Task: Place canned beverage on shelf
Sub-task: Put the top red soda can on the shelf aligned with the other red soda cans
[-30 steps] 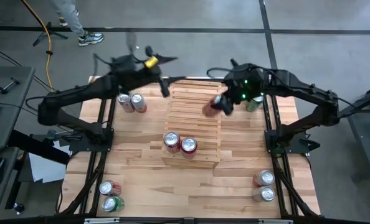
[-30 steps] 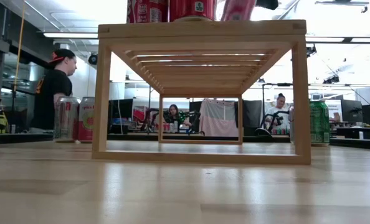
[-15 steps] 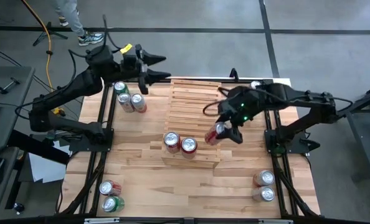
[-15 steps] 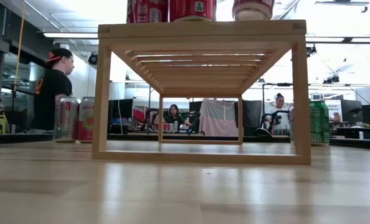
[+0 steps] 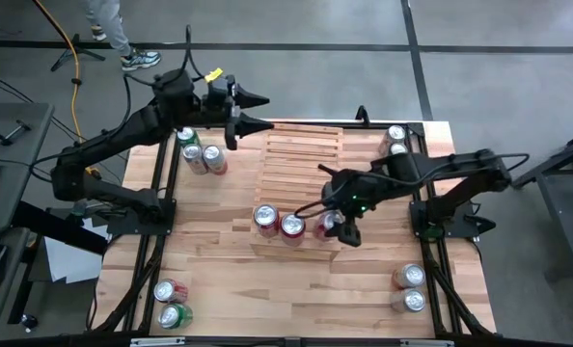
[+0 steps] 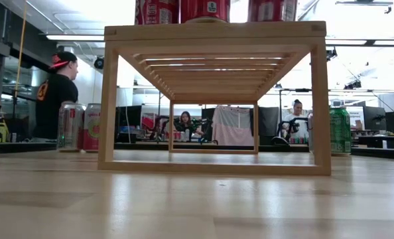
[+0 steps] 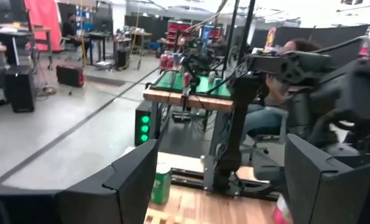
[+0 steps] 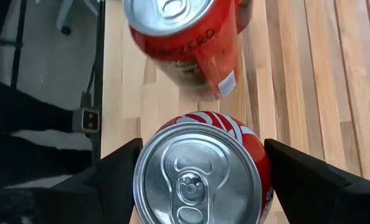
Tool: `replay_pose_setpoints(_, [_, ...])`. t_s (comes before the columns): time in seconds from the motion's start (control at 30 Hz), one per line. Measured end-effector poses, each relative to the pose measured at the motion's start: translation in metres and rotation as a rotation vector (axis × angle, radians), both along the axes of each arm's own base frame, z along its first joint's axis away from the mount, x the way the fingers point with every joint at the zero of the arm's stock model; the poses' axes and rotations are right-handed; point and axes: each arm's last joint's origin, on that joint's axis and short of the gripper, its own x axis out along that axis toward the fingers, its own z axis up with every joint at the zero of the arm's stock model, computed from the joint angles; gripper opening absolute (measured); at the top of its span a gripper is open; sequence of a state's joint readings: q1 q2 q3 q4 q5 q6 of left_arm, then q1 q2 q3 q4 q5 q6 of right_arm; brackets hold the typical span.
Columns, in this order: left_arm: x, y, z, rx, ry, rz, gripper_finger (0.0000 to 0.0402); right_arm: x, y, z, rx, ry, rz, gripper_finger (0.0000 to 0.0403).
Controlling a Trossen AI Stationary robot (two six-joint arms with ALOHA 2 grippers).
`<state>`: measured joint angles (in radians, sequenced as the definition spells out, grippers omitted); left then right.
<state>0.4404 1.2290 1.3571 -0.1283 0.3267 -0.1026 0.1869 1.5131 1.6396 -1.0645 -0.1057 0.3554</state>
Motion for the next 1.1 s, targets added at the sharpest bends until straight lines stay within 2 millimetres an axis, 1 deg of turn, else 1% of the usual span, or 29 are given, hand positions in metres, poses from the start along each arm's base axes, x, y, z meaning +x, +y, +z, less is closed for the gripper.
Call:
replay_pose_setpoints(0.17, [-0.0008,0.0029,-0.0043,-0.01,0.039,0.013,0.0241,0.0078,0.0011,-0.0055,0.03,0.023,-0.05,0.0291])
replay_pose_setpoints(0.3, [-0.0006,0.003,-0.0052,-0.021,0.046,0.013,0.0241,0.0076,0.0009,-0.0058,0.028,0.028,-0.08,0.0291])
replay_pose_setpoints(0.5, [-0.0008,0.0029,-0.0048,-0.061,0.039,0.014,0.0241,0.0072,0.0009,-0.0053,0.025,0.021,-0.073,0.0291])
replay_pose_setpoints(0.63, [-0.0009,0.0032,-0.0048,-0.083,0.036,0.026,0.0241,0.0086,0.0014,-0.0052,0.01,0.0,-0.039,0.0324])
replay_pose_setpoints(0.73, [-0.0009,0.0034,-0.0048,-0.099,0.033,0.034,0.0241,0.0096,0.0014,-0.0085,-0.017,0.01,-0.011,0.0344])
replay_pose_setpoints(0.97, [-0.0009,0.0035,-0.0048,-0.119,0.031,0.036,0.0241,0.0075,0.0005,-0.0052,-0.048,-0.021,0.036,0.0352])
replay_pose_setpoints(1.1, [-0.0009,0.0036,-0.0048,-0.124,0.03,0.044,0.0241,0.0035,-0.0004,0.0009,-0.052,-0.053,0.048,0.0353])
